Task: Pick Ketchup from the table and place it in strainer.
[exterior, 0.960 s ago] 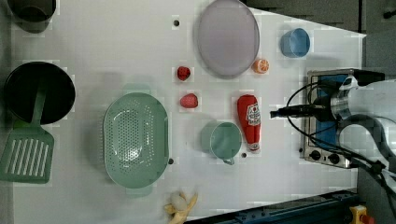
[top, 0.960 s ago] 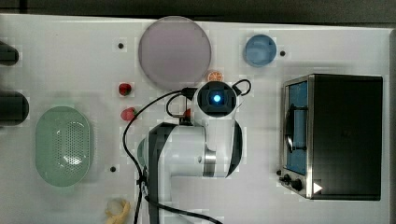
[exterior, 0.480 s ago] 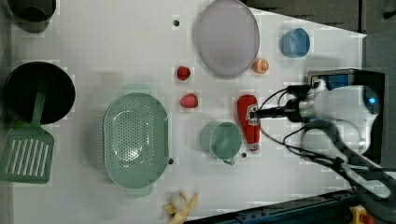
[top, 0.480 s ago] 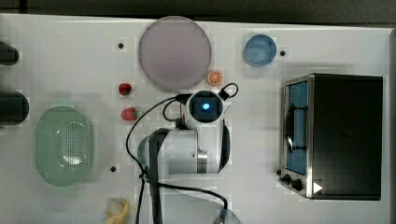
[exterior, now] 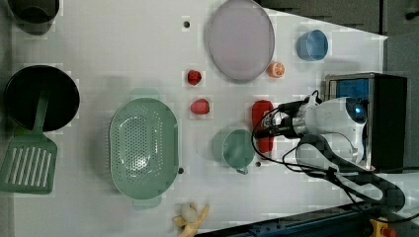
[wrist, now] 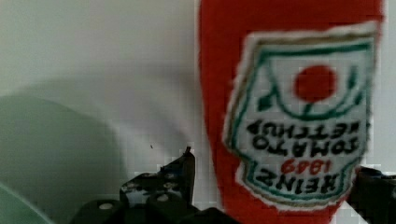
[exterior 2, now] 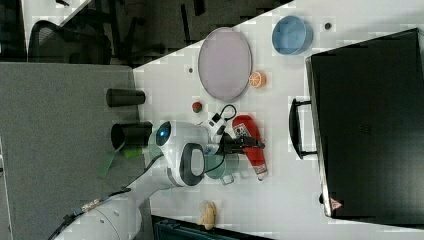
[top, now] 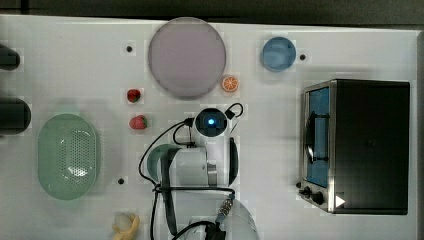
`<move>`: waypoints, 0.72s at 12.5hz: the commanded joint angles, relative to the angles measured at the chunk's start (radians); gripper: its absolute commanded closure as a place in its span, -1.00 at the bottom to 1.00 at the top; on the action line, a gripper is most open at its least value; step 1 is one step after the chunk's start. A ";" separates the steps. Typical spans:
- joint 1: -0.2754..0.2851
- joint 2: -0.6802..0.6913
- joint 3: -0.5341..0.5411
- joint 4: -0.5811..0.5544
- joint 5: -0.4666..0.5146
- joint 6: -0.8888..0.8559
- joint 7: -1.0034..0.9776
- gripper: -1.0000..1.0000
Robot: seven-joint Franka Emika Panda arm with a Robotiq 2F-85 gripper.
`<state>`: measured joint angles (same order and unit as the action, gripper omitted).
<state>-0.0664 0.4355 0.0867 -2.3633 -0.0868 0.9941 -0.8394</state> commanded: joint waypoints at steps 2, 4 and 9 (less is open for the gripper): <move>0.005 -0.042 0.000 0.019 -0.001 0.040 -0.035 -0.26; 0.006 -0.087 0.002 0.018 0.001 0.028 -0.029 -0.26; 0.007 -0.358 0.022 0.038 0.004 -0.178 -0.018 -0.26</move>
<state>-0.0642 0.1497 0.0919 -2.3633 -0.0832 0.8335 -0.8408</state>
